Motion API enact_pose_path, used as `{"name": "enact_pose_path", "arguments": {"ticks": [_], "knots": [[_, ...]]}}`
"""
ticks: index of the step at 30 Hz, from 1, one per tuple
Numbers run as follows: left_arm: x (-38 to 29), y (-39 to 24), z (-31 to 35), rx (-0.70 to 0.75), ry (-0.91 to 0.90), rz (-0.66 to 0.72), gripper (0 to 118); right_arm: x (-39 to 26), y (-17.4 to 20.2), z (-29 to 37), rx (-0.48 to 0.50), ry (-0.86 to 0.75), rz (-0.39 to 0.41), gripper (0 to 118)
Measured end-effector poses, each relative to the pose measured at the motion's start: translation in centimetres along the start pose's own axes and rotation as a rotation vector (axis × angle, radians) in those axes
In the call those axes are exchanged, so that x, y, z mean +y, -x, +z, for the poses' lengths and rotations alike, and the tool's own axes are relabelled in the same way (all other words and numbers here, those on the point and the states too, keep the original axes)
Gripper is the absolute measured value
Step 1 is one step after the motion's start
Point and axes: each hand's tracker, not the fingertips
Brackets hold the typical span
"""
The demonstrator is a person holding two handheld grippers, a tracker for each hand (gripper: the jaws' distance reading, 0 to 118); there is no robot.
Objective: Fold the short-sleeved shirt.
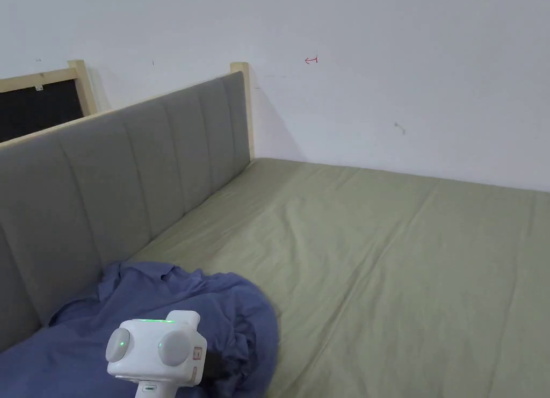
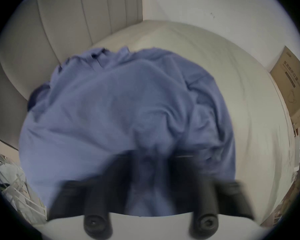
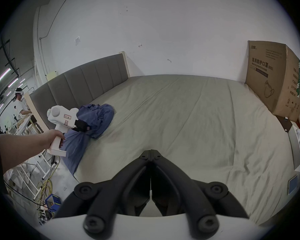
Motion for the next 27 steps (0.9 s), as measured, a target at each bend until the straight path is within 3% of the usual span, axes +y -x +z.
{"name": "enact_pose_path", "arguments": {"ticks": [1,2,4,7,13,19,22,23,26,27], "knots": [[0.3,0.4,0.8,-0.009,-0.011,-0.009,0,0.1,-0.1,0.4,0.002,-0.007,-0.002,0],[0.2,0.9,1.8,0.064,-0.012,-0.049,0,0.1,-0.3,0.8,-0.001,-0.015,-0.006,0],[1.0,2.8,4.0,-0.059,-0.031,0.013,0,0.2,-0.8,1.8,-0.009,-0.037,-0.024,0],[3.0,4.3,9.6,-0.022,-0.195,0.037,0,0.2,-1.6,3.0,-0.012,-0.053,-0.058,0],[7.2,2.3,23.0,-0.04,-0.428,-0.107,0,0.3,-3.4,6.2,-0.022,-0.11,-0.131,0],[9.6,-5.4,36.0,-0.311,-0.722,-0.157,0,-0.1,-4.8,9.9,-0.056,-0.178,-0.177,0],[9.4,-11.4,40.2,-0.46,-0.756,-0.216,0,0.4,-4.4,8.3,-0.073,-0.2,-0.207,0],[9.2,-13.1,41.0,-0.5,-0.765,-0.234,0,-1.6,-7.3,9.1,-0.079,-0.208,-0.213,0],[8.6,-18.8,42.1,-0.611,-0.747,-0.304,0,-2.1,-8.3,9.5,-0.133,-0.239,-0.219,0],[8.2,-20.9,42.1,-0.65,-0.72,-0.325,0,-3.6,-10.8,13.4,-0.152,-0.248,-0.226,0]]}}
